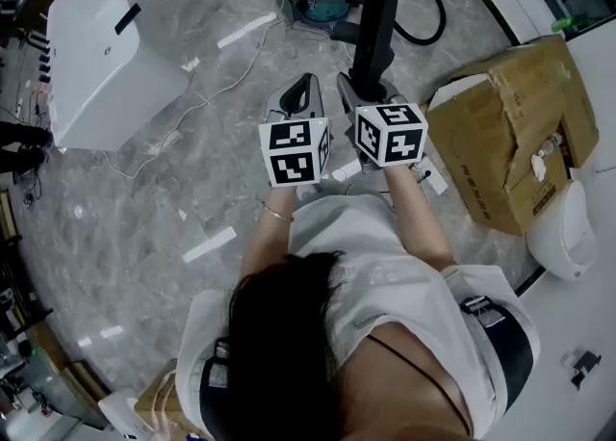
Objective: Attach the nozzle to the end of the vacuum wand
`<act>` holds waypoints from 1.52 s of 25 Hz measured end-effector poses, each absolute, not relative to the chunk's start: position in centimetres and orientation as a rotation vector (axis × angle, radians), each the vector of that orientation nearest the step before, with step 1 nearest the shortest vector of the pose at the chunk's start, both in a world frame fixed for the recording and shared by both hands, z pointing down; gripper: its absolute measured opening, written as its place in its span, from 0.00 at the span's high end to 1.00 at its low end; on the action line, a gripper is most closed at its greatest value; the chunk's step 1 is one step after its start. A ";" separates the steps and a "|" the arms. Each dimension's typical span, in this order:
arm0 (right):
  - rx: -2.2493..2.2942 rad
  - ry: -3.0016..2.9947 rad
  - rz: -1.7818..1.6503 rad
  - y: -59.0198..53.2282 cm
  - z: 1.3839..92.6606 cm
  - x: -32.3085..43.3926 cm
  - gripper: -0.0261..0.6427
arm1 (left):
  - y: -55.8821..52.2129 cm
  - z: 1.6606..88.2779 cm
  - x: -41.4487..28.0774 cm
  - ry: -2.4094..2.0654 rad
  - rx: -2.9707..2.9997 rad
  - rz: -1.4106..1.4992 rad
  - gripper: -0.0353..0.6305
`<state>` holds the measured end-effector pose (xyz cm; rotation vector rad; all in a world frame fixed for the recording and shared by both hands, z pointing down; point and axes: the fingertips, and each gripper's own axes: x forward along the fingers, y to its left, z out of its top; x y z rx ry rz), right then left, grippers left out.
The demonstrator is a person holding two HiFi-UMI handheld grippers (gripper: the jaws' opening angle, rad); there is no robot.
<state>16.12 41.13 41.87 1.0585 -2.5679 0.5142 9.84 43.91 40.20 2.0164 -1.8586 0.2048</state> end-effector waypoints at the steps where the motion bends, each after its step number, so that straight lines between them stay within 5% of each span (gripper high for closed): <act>1: 1.064 -2.566 0.523 41.0 41.9 15.9 0.83 | 43.8 40.3 9.4 -1.858 2.017 0.208 0.94; 38: 1.014 -2.500 0.623 36.0 43.1 11.4 0.83 | 38.6 41.7 3.4 -1.849 1.927 0.185 0.94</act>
